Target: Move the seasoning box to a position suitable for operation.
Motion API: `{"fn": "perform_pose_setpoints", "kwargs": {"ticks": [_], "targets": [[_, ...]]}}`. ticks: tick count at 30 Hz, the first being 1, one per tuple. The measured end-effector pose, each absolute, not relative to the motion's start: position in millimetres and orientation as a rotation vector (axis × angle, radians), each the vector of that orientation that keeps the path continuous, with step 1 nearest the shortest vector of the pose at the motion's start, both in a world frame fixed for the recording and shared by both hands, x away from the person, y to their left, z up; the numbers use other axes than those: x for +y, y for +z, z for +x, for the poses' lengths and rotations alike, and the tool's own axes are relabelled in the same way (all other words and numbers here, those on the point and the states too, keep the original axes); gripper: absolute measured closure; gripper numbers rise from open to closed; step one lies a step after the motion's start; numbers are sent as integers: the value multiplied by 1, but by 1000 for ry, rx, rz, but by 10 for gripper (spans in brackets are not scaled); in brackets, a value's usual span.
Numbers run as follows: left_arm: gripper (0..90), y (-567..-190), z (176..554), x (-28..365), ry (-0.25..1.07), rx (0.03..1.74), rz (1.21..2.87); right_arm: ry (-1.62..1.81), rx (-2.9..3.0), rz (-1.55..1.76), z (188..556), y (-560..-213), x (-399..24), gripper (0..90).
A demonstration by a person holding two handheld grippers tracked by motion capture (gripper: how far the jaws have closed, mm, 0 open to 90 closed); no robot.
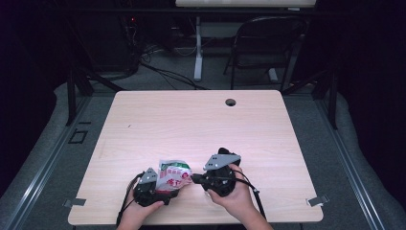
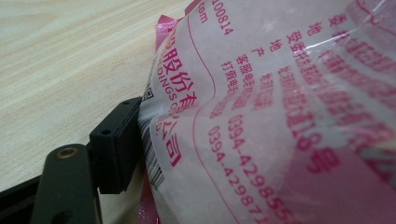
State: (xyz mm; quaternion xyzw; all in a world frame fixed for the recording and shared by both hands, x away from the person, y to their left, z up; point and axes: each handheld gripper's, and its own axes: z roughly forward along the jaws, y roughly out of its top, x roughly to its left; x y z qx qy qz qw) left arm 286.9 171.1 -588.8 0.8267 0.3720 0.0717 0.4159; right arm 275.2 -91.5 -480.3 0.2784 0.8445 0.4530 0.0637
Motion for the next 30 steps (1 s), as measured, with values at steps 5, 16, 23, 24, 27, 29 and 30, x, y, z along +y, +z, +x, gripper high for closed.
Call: {"fn": "perform_pose_setpoints", "kwargs": {"ticks": [5,16,23,24,27,29,30], "targets": [[304,-589,287,170,177,940,2074,1368,2553,836,275,-480,-91,900],[438,-588,285,168,251,924,2101,1371,2550,839,275,-481,-91,900],[526,-588,284,169,268,907,2090,1369,2556,835,275,-480,-91,900],[535,-588,283,169,266,908,2087,1376,2553,839,275,-480,-90,900],[553,-587,282,169,276,904,2086,1377,2553,838,275,-480,-90,900],[573,-587,282,168,297,892,2089,1378,2556,838,275,-480,-90,900],[582,-587,282,168,297,893,2088,1377,2555,839,275,-480,-90,900]]}}
